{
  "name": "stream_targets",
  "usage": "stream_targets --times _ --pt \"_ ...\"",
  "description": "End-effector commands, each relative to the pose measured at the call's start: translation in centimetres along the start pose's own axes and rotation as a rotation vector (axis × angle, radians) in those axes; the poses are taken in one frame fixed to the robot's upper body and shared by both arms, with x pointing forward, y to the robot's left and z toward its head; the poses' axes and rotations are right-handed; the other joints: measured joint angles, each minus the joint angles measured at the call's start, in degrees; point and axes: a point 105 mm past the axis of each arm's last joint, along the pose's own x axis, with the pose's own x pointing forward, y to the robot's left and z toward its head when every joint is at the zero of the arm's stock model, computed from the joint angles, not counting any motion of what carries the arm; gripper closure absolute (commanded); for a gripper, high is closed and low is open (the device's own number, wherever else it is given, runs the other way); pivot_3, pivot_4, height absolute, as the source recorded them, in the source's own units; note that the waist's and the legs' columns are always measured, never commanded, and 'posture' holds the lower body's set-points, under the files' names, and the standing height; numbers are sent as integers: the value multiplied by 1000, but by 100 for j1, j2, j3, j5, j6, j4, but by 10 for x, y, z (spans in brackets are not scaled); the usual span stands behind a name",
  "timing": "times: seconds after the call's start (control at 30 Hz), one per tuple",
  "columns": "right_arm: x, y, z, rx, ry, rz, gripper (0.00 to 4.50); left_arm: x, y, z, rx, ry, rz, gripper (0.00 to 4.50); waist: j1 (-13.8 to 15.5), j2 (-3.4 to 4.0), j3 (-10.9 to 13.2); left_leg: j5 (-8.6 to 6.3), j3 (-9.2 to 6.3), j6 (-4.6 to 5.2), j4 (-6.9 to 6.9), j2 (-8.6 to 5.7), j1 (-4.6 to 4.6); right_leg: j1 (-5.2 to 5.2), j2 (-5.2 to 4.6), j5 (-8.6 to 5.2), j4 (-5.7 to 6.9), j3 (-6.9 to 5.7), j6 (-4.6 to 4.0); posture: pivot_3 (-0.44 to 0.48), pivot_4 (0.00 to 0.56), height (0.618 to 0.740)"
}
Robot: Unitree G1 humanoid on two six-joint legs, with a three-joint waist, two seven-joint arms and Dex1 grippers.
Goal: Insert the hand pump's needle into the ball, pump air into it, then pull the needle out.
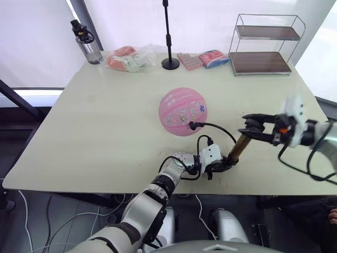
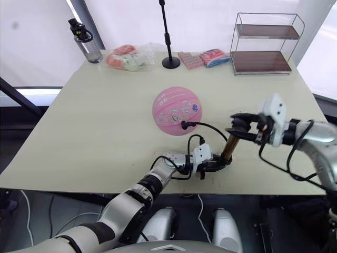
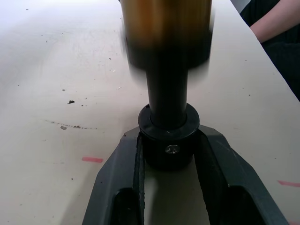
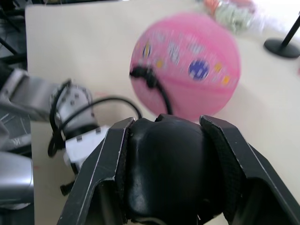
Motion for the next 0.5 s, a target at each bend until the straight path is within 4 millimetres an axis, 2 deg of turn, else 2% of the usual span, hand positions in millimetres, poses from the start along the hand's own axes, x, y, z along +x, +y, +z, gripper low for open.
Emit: stream_targets --times 0.03,0.17,0.27,0.37,0.5 --pt "-23 -9 46 -77 -74 -35 2667 -9 -23 -49 -115 153 -20 3432 2 -2 1 0 -1 0 0 0 0 0 0 0 0 0 0 0 150 731" --pt "-36 -12 74 -88 -109 -39 2667 -8 -19 -42 -113 135 -31 3432 -4 -2 3 0 2 0 2 1 1 0 -2 -1 0 0 0 0 150 731" --pt "-42 -14 89 -85 -116 -45 2667 -9 -17 -40 -109 132 -32 3432 0 -2 4 0 2 0 1 2 0 -1 -2 -1 0 -1 0 0 150 731" --pt "-45 -16 97 -84 -116 -56 2667 -10 -16 -39 -105 131 -32 3432 -2 0 11 0 4 0 0 1 -3 -4 -3 -1 0 1 0 0 150 731" --pt "-45 -19 95 -92 -101 -76 2667 -10 -15 -39 -102 131 -30 3432 -1 4 16 0 3 0 1 1 -7 -6 -3 -1 0 1 0 0 150 731"
